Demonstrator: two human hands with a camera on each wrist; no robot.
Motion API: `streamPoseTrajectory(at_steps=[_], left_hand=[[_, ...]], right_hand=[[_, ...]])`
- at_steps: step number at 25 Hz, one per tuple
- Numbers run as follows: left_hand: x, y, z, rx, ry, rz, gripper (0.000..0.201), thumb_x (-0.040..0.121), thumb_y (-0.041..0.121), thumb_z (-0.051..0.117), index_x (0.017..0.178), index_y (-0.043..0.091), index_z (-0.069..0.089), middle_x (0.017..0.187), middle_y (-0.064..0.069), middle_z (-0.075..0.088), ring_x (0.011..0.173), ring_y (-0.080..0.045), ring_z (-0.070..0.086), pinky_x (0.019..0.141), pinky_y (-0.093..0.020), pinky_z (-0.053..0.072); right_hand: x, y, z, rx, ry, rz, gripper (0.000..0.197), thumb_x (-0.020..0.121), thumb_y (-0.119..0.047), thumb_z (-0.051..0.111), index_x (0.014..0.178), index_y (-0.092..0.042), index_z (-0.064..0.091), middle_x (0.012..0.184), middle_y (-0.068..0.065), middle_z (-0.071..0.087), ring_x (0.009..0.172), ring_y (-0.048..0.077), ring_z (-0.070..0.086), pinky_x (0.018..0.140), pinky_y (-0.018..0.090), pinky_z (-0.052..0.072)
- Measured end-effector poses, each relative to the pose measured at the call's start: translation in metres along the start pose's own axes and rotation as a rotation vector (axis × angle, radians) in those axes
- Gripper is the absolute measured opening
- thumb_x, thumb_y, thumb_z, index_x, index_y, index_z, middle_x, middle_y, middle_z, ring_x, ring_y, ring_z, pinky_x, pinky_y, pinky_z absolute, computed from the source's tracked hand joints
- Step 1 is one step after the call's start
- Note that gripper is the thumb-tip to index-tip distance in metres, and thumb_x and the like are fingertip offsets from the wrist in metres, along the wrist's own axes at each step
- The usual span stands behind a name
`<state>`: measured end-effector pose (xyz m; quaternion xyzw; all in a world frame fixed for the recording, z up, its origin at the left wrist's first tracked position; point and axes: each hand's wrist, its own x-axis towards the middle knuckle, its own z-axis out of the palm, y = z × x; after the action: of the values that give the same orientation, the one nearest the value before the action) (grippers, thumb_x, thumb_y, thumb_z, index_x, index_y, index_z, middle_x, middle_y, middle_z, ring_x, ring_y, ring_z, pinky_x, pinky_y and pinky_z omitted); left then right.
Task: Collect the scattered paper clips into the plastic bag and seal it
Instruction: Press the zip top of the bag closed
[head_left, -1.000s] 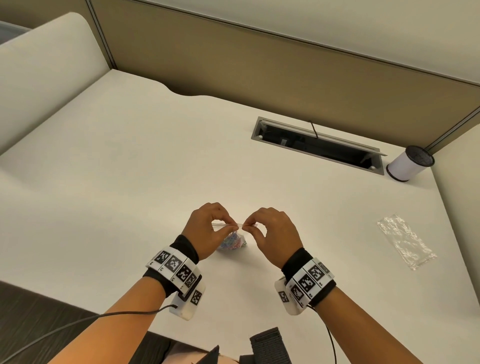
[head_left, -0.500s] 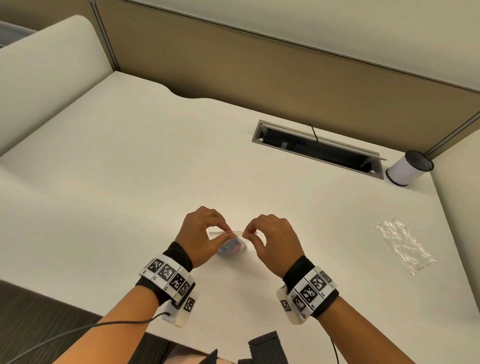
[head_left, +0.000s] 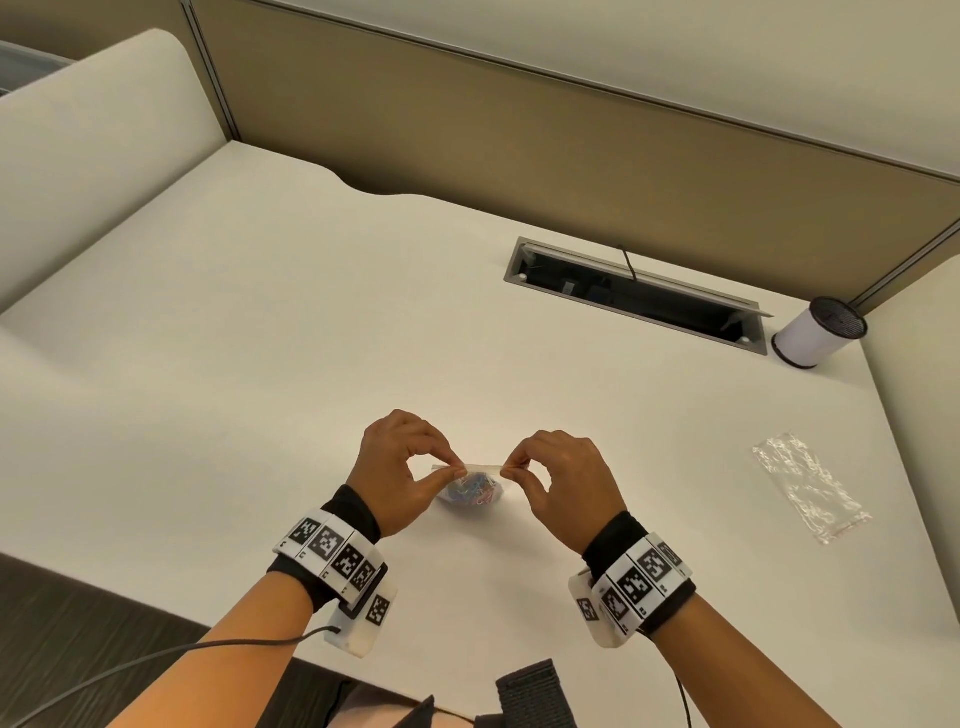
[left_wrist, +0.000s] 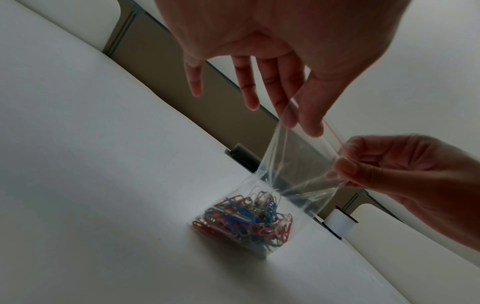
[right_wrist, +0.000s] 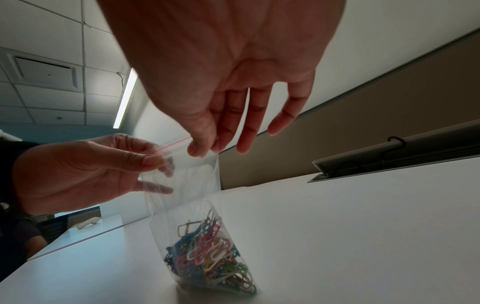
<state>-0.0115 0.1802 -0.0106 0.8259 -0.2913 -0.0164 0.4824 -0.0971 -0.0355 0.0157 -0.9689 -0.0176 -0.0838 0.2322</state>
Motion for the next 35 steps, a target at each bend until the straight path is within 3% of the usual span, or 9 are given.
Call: streamPoseTrajectory(at_steps=[12,15,17,19,22,24,29,31,35], left_hand=[[-0.01,-0.004,-0.012,-0.038,0.014,-0.042,0.015,0.071,0.048,0.073,0.07,0.033,0.073,0.077,0.018,0.068,0.093,-0.009,0.057,0.083,-0.037,0.049],[-0.009,0.001,-0.011,-0.033,-0.017,-0.02,0.016,0.074,0.046,0.07,0.072,0.03,0.073,0.079,0.017,0.068,0.094,-0.008,0.057,0.084,-0.031,0.048],[-0.009,0.003,-0.01,-0.04,-0.038,-0.014,0.016,0.077,0.043,0.067,0.076,0.028,0.07,0.083,0.016,0.069,0.097,-0.008,0.057,0.084,-0.028,0.046],[-0.011,0.005,-0.008,-0.045,-0.053,-0.042,0.011,0.077,0.039,0.067,0.08,0.028,0.067,0.087,0.014,0.069,0.098,-0.008,0.058,0.084,-0.026,0.045],[-0.012,0.009,-0.004,-0.046,-0.085,-0.093,0.012,0.076,0.031,0.076,0.082,0.031,0.066,0.086,0.014,0.069,0.095,-0.006,0.061,0.085,-0.022,0.043],[-0.014,0.01,-0.001,-0.038,-0.061,-0.107,0.013,0.075,0.03,0.081,0.079,0.034,0.069,0.082,0.016,0.069,0.092,-0.006,0.062,0.085,-0.021,0.046],[-0.017,0.011,0.004,-0.112,-0.02,-0.073,0.008,0.073,0.036,0.077,0.071,0.034,0.07,0.087,0.013,0.069,0.086,-0.009,0.063,0.08,-0.017,0.046],[-0.017,0.008,0.003,-0.131,-0.02,-0.098,0.011,0.073,0.04,0.077,0.071,0.031,0.071,0.082,0.011,0.07,0.087,-0.01,0.064,0.08,-0.018,0.046],[-0.016,0.001,0.002,-0.116,-0.024,-0.164,0.012,0.072,0.033,0.083,0.071,0.026,0.073,0.083,0.006,0.07,0.088,-0.01,0.064,0.082,-0.017,0.043]], right_hand=[[-0.011,0.01,-0.003,0.016,-0.008,0.057,0.012,0.087,-0.041,0.063,0.079,-0.032,0.063,0.079,-0.018,0.064,0.077,0.006,0.055,0.075,0.029,0.046],[-0.012,0.01,-0.004,0.028,-0.084,0.01,0.01,0.088,-0.043,0.061,0.092,-0.034,0.061,0.092,-0.019,0.061,0.089,0.005,0.054,0.082,0.034,0.047],[-0.011,0.003,-0.007,-0.003,-0.141,-0.035,0.029,0.085,-0.054,0.059,0.108,-0.037,0.057,0.105,-0.021,0.059,0.102,0.004,0.051,0.089,0.03,0.041],[-0.005,-0.009,-0.005,-0.013,-0.169,-0.06,0.037,0.083,-0.059,0.058,0.112,-0.037,0.057,0.108,-0.02,0.059,0.105,0.004,0.049,0.09,0.028,0.037],[0.002,-0.025,0.004,-0.039,-0.145,-0.116,0.012,0.087,-0.038,0.062,0.095,-0.03,0.065,0.092,-0.014,0.067,0.091,0.01,0.057,0.085,0.033,0.043],[0.003,-0.026,0.006,-0.056,-0.108,-0.116,0.005,0.088,-0.032,0.062,0.088,-0.029,0.067,0.086,-0.013,0.068,0.084,0.011,0.059,0.081,0.031,0.043],[0.0,-0.025,0.001,-0.042,-0.04,-0.087,0.008,0.086,-0.037,0.061,0.083,-0.032,0.066,0.092,-0.015,0.064,0.085,0.008,0.058,0.083,0.029,0.039],[-0.001,-0.02,-0.002,-0.033,-0.028,-0.084,0.009,0.086,-0.039,0.062,0.081,-0.032,0.066,0.091,-0.016,0.064,0.086,0.008,0.058,0.083,0.029,0.039],[-0.006,-0.005,-0.004,-0.052,-0.011,-0.092,0.011,0.088,-0.04,0.061,0.081,-0.033,0.067,0.087,-0.017,0.065,0.084,0.007,0.059,0.082,0.029,0.041]])
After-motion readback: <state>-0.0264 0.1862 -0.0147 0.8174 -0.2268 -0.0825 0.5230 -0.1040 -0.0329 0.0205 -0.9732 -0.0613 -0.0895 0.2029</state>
